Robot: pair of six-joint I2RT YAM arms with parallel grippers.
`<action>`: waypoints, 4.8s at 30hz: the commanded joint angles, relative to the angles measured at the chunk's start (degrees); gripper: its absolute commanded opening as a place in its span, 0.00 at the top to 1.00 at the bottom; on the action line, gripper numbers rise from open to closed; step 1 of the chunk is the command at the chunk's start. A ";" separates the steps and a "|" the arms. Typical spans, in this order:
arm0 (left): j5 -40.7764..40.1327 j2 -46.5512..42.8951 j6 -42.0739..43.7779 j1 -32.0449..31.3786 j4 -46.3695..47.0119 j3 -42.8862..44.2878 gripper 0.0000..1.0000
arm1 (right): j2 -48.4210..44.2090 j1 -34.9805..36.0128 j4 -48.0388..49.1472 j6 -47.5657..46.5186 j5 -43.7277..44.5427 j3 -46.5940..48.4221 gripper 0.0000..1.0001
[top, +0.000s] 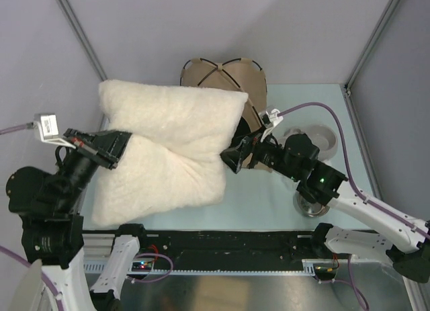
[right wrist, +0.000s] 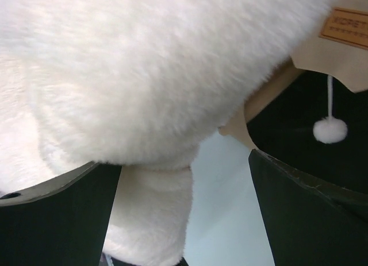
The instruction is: Set up the pet tent
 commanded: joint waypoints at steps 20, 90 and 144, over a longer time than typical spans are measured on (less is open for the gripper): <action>1.52 5.21 -11.35 -5.57 6.81 3.14 1.00 | 0.30 4.72 19.87 5.01 -7.34 -5.70 0.10; -43.64 54.77 0.73 -39.00 6.54 -8.16 1.00 | 36.80 -8.22 -5.78 1.64 10.77 19.34 0.96; -28.09 39.05 11.03 -35.21 5.34 -12.02 0.00 | 11.50 -3.64 -18.65 4.64 21.84 -2.44 0.01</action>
